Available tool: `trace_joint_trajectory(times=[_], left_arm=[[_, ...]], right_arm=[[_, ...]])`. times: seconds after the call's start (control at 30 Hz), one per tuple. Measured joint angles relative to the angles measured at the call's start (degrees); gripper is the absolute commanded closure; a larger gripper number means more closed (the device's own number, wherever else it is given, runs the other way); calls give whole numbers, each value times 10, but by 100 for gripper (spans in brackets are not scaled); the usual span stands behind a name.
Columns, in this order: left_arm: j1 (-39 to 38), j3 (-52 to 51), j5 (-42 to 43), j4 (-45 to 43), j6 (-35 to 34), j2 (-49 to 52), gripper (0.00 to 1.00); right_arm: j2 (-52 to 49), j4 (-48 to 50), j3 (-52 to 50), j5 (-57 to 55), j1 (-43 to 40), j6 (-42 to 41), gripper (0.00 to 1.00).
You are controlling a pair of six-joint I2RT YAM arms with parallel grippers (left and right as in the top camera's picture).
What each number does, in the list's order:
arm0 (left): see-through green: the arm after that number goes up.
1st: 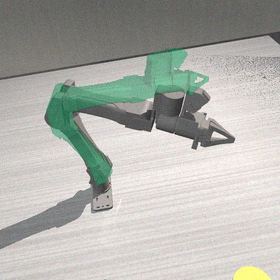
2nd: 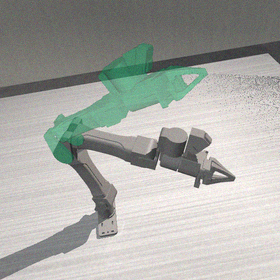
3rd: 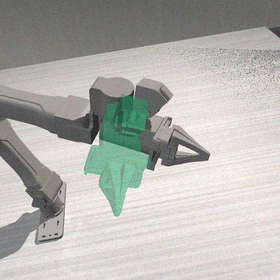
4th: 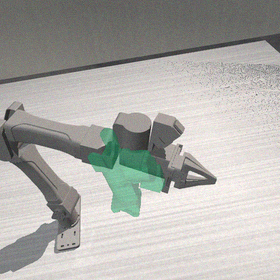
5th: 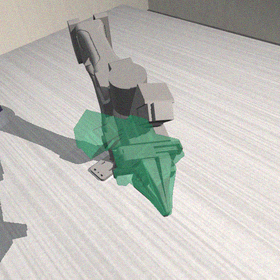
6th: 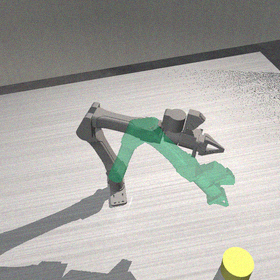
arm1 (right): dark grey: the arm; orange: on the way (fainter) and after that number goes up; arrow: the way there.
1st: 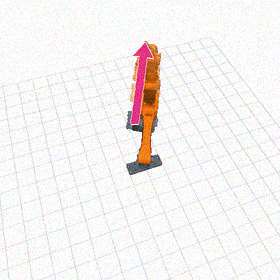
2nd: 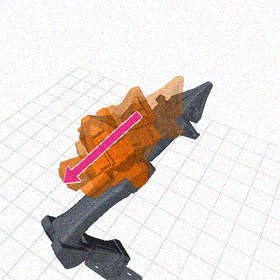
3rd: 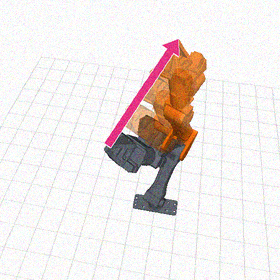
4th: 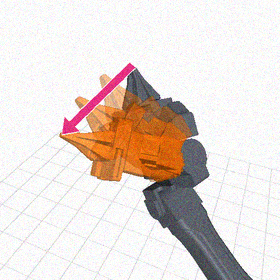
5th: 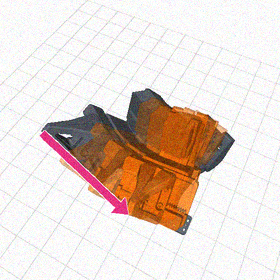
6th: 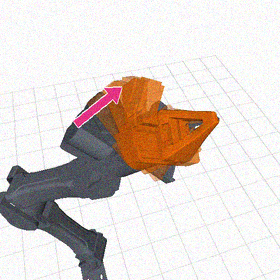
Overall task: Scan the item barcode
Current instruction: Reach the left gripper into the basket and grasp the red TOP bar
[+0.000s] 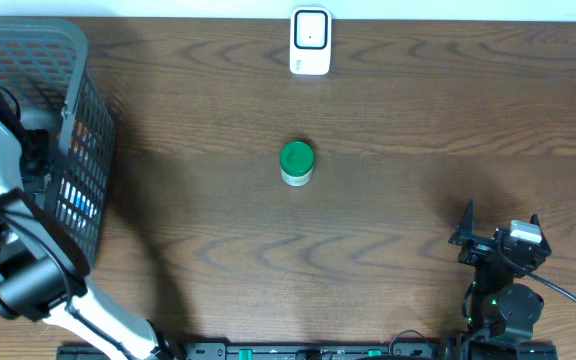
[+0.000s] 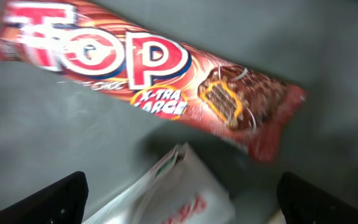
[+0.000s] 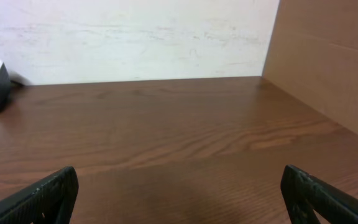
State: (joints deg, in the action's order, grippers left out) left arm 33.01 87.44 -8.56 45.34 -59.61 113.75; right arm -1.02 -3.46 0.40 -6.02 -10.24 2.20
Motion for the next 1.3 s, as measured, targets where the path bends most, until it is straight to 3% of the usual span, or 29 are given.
trace_joint_trajectory(times=[0.33, 0.43, 0.5, 0.6, 0.73, 1.07, 1.3], left_arm=[[38, 0, 7, -56, -23, 48, 4], [54, 4, 7, -64, -23, 55, 30], [61, 9, 7, -68, -17, 61, 54], [62, 13, 7, -70, -10, 67, 67], [62, 15, 12, -69, 16, 69, 93], [65, 8, 41, -47, 81, 23, 93], [66, 7, 73, -43, 117, -216, 93]], right_arm=[[0, 0, 0, 0, 0, 0, 1], [0, 0, 0, 0, 0, 0, 1], [0, 0, 0, 0, 0, 0, 1], [0, 0, 0, 0, 0, 0, 1], [0, 0, 0, 0, 0, 0, 1], [0, 0, 0, 0, 0, 0, 1], [0, 0, 0, 0, 0, 0, 1]])
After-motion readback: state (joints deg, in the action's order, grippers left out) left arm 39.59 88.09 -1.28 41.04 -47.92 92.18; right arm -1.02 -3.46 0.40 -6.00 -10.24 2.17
